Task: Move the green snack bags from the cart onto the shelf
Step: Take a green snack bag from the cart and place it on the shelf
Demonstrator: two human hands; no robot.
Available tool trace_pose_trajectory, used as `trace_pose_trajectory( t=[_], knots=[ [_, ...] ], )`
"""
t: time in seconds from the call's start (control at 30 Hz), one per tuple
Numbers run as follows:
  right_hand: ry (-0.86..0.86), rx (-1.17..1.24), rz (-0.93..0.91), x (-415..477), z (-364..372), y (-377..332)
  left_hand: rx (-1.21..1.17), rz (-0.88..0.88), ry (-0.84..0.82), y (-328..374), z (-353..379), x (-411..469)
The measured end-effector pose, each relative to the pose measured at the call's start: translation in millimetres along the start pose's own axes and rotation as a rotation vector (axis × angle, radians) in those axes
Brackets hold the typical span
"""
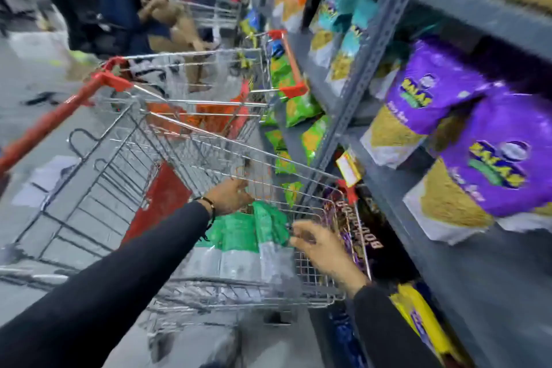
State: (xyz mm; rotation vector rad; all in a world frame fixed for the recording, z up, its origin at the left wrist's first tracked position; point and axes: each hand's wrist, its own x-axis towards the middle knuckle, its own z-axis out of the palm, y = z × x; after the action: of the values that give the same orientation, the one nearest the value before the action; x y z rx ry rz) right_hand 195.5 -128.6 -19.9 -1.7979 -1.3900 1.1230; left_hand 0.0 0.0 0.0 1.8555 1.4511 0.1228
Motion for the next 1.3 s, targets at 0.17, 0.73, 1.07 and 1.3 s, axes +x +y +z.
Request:
trace_pose_trajectory(
  t=[0.17,0.73,1.07,1.3],
  knots=[
    [-0.241,-0.121,0.333,75.4,42.3,71.9,-0.104,-0.205,-0.051,-59.4,26.9,92.2],
    [-0.342,0.189,0.931,158.5,63.4,212.9,-0.656,-0.627,-0.252,-90.4,176.2,203.8],
    [-0.395,0.577,0.944,146.0,51.9,191.4,-0.927,-0.361,-0.163,-62.2,147.8,180.4],
    [-0.046,0.616,0.551,120.5,33.8,118.5,-0.912,0.056,-0.229,13.7,56.2,140.2]
  ],
)
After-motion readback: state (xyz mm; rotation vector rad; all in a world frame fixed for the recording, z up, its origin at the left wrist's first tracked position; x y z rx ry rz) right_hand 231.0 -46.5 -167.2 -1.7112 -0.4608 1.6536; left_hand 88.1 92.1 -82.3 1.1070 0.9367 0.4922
